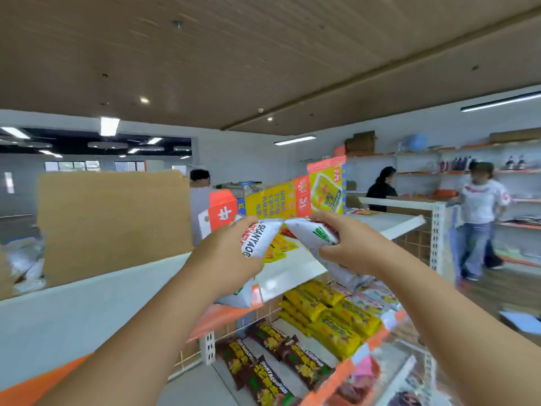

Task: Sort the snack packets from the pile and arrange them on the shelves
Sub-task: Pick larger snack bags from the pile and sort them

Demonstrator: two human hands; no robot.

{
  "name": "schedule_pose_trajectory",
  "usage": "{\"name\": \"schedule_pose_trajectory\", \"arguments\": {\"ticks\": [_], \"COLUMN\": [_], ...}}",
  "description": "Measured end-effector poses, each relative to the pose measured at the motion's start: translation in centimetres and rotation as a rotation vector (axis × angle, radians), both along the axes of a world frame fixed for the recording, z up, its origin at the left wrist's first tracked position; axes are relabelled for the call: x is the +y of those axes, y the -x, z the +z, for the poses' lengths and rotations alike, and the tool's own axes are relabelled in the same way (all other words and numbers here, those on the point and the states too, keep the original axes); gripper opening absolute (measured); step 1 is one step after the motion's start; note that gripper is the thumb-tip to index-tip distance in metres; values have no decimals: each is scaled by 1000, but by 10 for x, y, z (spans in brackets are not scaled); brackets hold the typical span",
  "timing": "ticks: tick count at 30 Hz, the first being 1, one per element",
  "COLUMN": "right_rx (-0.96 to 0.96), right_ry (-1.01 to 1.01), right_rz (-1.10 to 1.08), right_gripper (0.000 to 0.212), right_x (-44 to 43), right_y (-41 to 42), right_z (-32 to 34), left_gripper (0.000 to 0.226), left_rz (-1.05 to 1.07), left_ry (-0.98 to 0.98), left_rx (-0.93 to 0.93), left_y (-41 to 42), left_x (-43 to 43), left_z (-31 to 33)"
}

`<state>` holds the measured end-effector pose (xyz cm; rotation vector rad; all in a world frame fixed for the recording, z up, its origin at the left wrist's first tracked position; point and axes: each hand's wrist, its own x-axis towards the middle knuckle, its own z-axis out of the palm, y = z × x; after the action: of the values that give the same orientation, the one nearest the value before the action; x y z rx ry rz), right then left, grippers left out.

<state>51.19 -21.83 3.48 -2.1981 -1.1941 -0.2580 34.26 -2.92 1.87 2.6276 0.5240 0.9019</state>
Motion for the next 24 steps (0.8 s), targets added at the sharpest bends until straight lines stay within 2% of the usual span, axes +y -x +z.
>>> {"name": "schedule_pose_trajectory", "arguments": {"ticks": [6, 9, 13, 16, 20, 22, 24], "right_rx": [29, 30, 76, 116, 149, 145, 152], "right_ry": [59, 99, 99, 114, 110, 122, 144], "right_rz": [-160, -249, -330, -353, -374, -365, -345], "right_gripper": [55, 55, 52, 47, 48, 60, 59], "right_x": [-137, -208, -282, -310, -315, -307, -295], "right_y": [-72, -101, -130, -150, -183, -202, -220], "right_z": [-23, -39, -61, -73, -90, -102, -111], "left_gripper": [78, 78, 66, 66, 85, 81, 73], "left_rz": [-185, -254, -275, -320, -299, -300, -292], "left_ry": [57, 116, 162, 236, 244, 237, 228], "left_rx": [-82, -44, -20, 20, 37, 56, 86], "left_y": [-96, -142, -191, -221, -254, -272, -290], "left_x": [-109, -165, -230, -260, -279, -280, -272], "left_z": [-32, -54, -80, -92, -99, -105, -112]}}
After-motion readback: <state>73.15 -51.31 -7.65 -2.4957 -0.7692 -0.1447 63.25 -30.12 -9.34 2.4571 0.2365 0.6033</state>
